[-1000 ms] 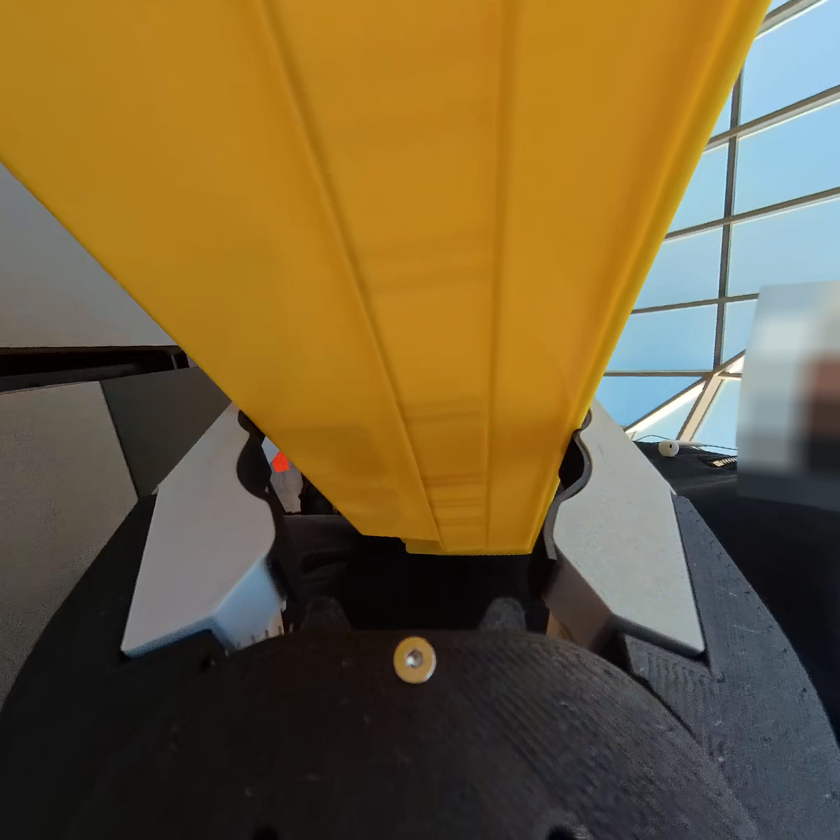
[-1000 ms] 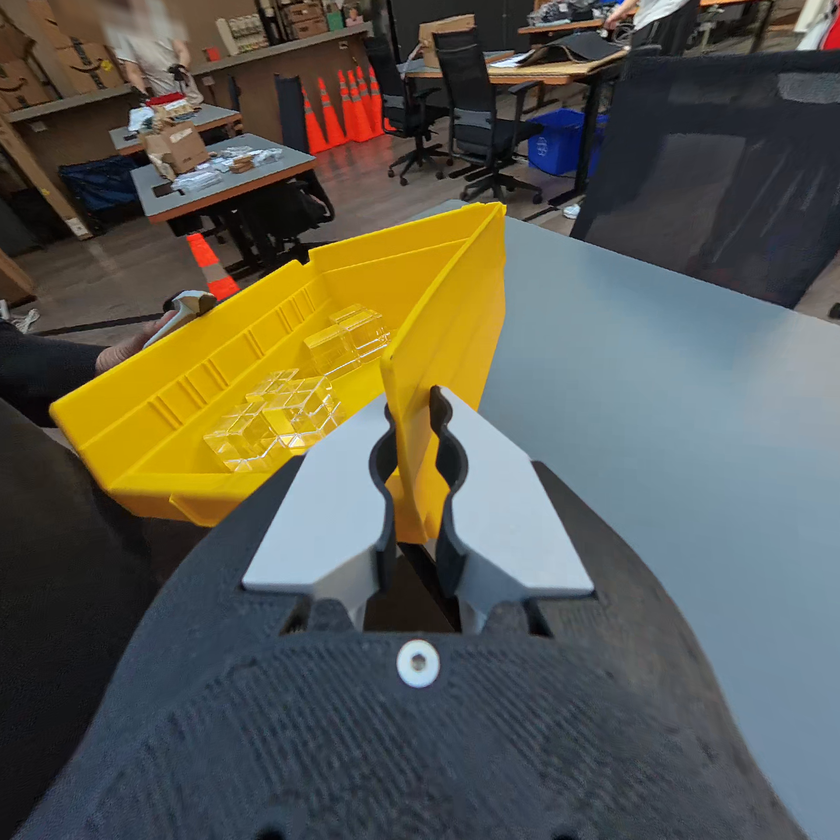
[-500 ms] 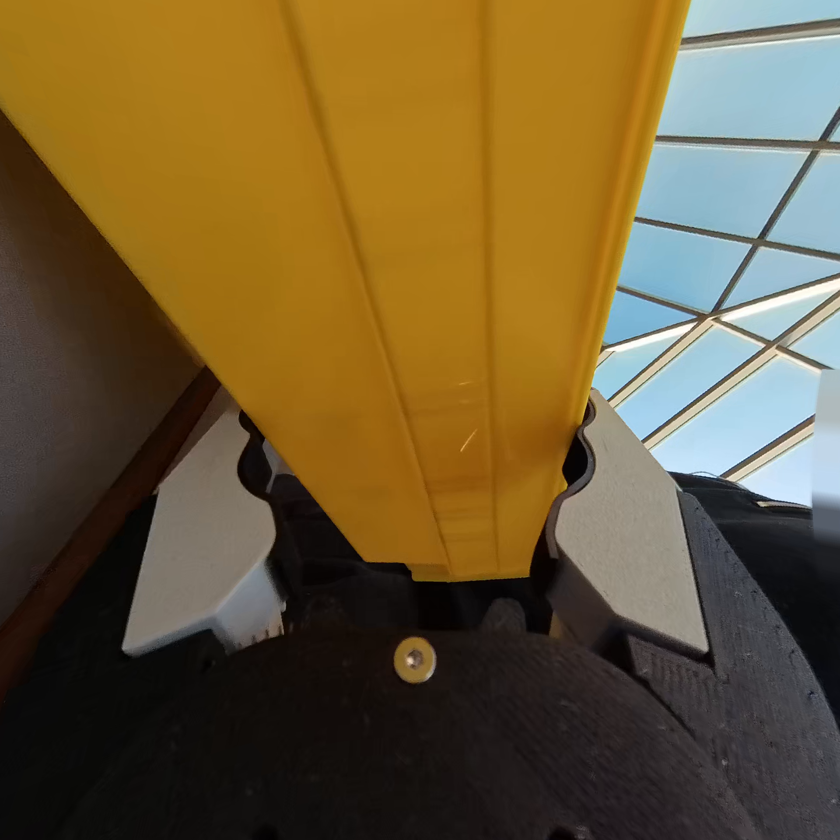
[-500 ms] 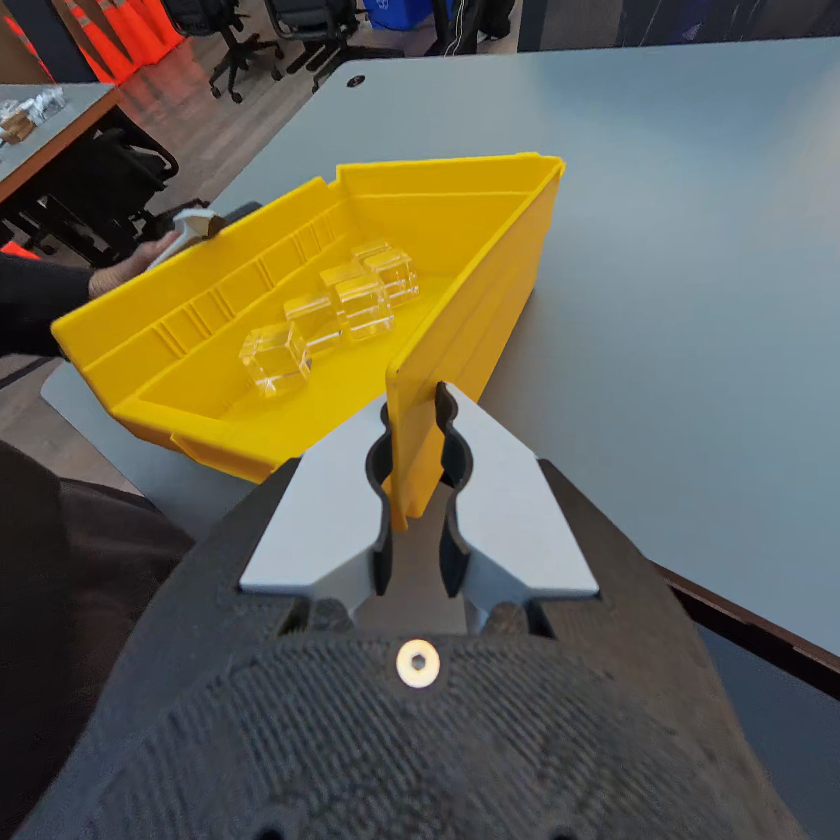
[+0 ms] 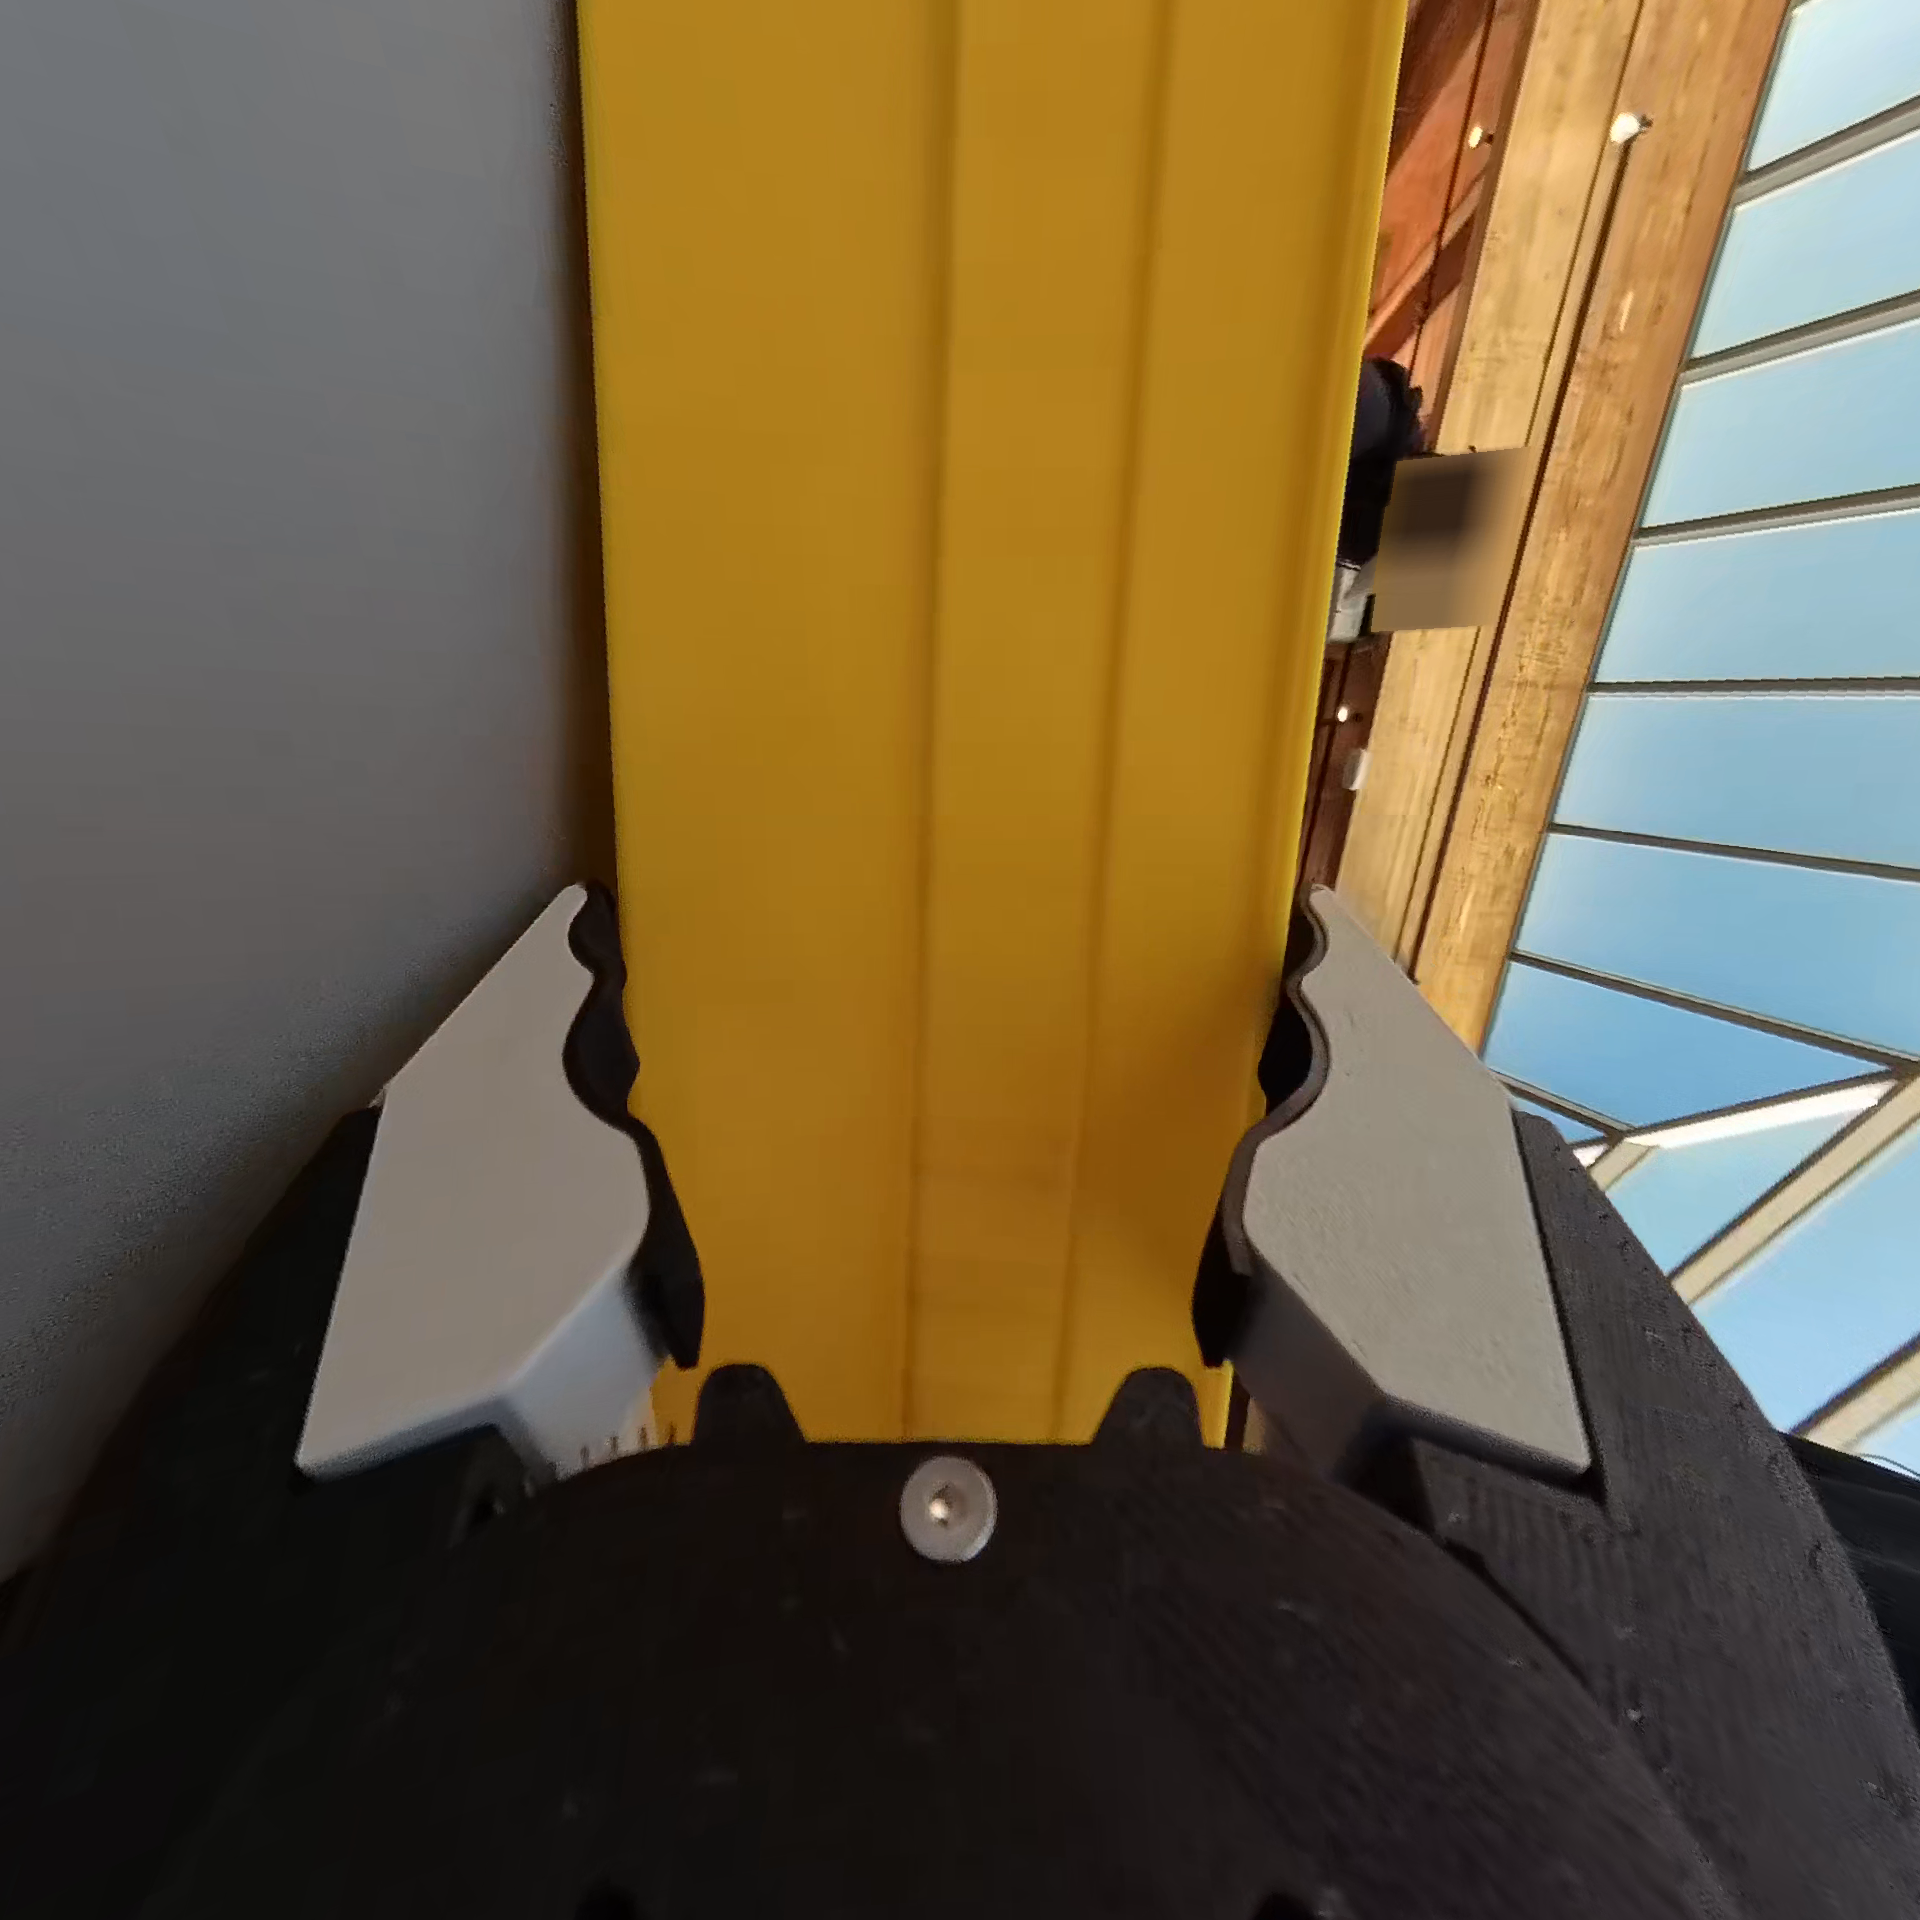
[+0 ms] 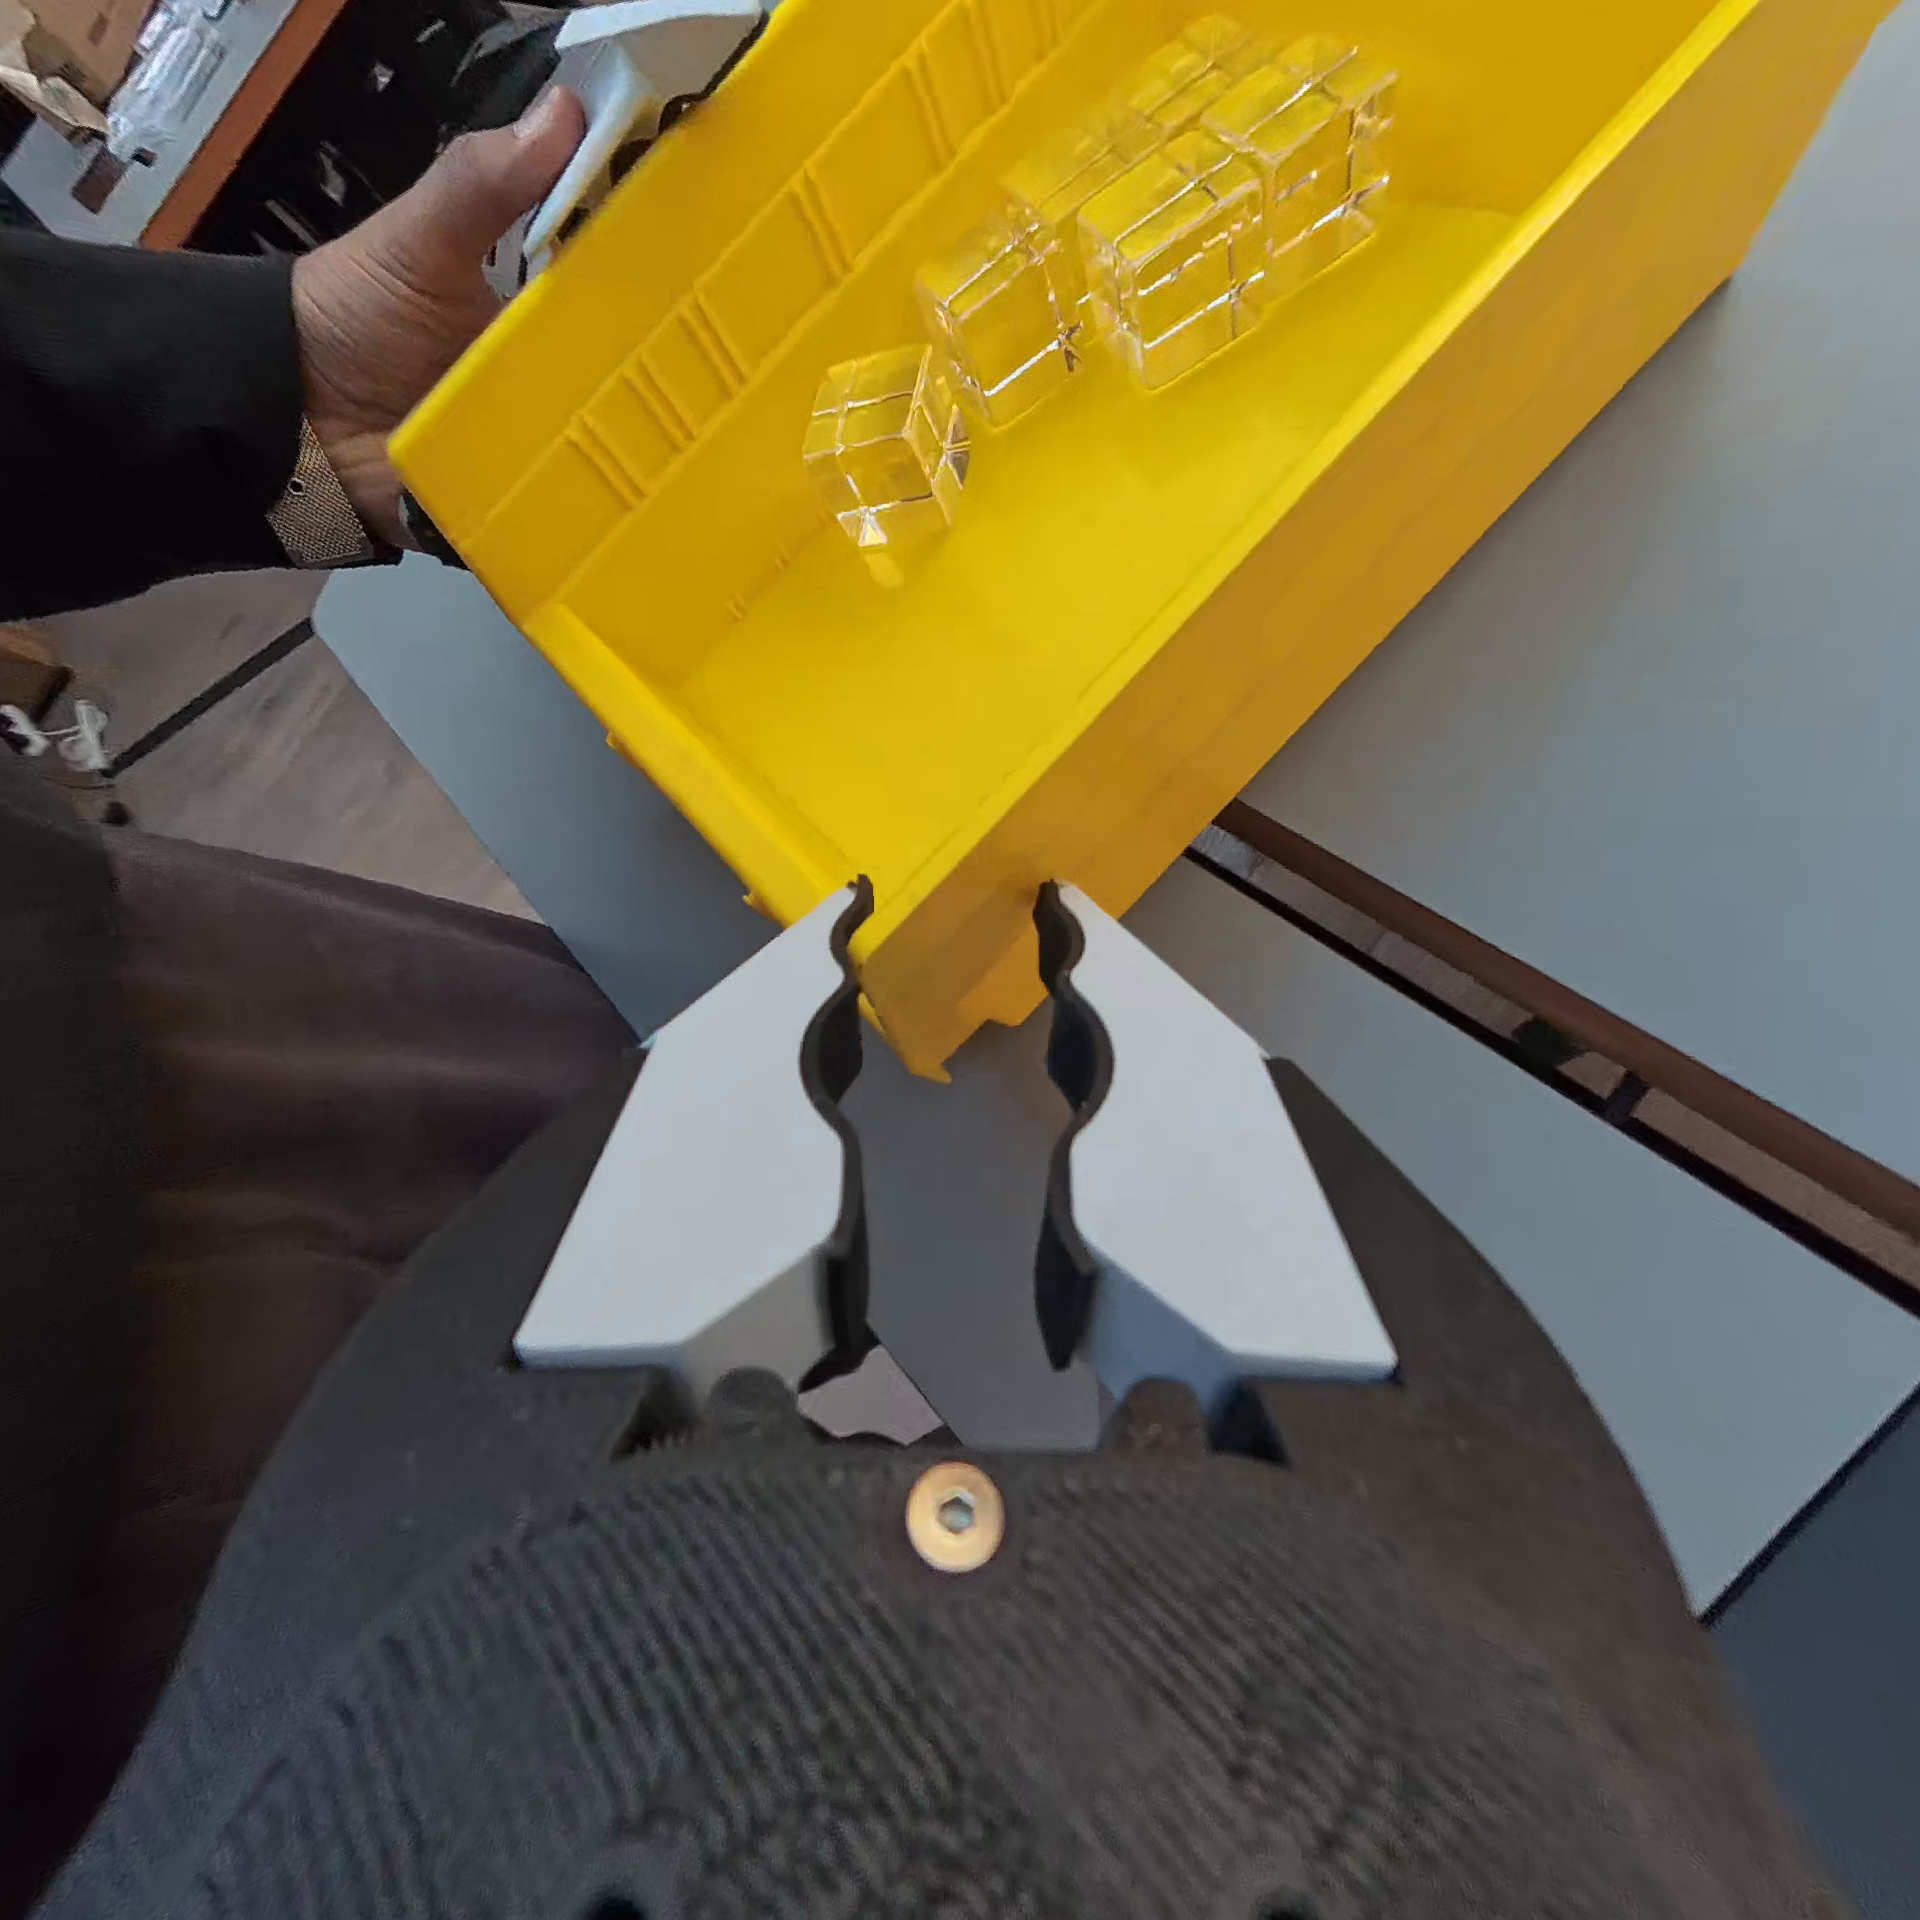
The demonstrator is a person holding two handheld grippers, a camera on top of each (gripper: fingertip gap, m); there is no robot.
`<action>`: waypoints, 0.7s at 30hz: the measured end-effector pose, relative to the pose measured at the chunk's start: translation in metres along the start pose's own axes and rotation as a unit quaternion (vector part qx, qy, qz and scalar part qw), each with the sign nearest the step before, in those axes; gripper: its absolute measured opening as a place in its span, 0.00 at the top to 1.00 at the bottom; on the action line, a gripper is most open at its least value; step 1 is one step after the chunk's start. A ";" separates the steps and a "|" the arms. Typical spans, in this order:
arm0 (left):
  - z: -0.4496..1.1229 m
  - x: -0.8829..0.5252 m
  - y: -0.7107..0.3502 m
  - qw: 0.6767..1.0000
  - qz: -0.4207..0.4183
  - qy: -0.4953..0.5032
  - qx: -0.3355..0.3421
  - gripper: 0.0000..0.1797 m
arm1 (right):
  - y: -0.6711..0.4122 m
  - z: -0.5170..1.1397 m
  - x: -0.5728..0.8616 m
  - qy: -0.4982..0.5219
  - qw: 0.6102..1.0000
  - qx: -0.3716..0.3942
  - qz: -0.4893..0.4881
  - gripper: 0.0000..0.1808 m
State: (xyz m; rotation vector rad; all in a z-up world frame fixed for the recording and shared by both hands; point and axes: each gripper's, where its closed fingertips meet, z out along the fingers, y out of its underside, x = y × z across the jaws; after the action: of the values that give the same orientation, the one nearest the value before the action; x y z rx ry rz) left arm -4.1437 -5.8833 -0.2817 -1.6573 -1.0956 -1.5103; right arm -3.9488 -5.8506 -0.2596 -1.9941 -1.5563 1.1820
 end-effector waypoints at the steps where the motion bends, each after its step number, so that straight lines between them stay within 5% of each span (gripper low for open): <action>1: -0.004 -0.004 0.001 1.000 0.008 -0.019 0.012 0.35 | 0.004 -0.002 0.000 -0.016 1.000 -0.008 0.015 0.83; 7: -0.047 0.013 -0.010 0.983 0.053 -0.072 0.159 0.44 | 0.024 -0.031 -0.019 -0.161 0.979 -0.033 0.121 0.82; 10: -0.050 0.034 0.007 0.967 0.130 -0.135 0.174 0.45 | 0.027 -0.054 -0.007 -0.159 0.980 -0.014 0.115 0.82; 15: -0.013 0.061 0.046 0.878 0.346 -0.314 0.106 0.41 | 0.028 -0.089 0.026 -0.149 0.976 0.030 0.156 0.81; 18: 0.012 0.053 0.053 0.822 0.409 -0.394 0.051 0.28 | 0.028 -0.098 0.031 -0.156 0.972 0.039 0.172 0.81; 21: 0.020 0.047 0.043 0.766 0.468 -0.440 0.007 0.31 | 0.028 -0.101 0.030 -0.149 0.977 0.028 0.153 0.81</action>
State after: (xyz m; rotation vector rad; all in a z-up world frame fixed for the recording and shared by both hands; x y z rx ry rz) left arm -4.0964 -5.8774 -0.2348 -2.4227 -0.4375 -0.0296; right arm -3.8515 -5.8110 -0.2316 -2.1500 -1.3533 1.6924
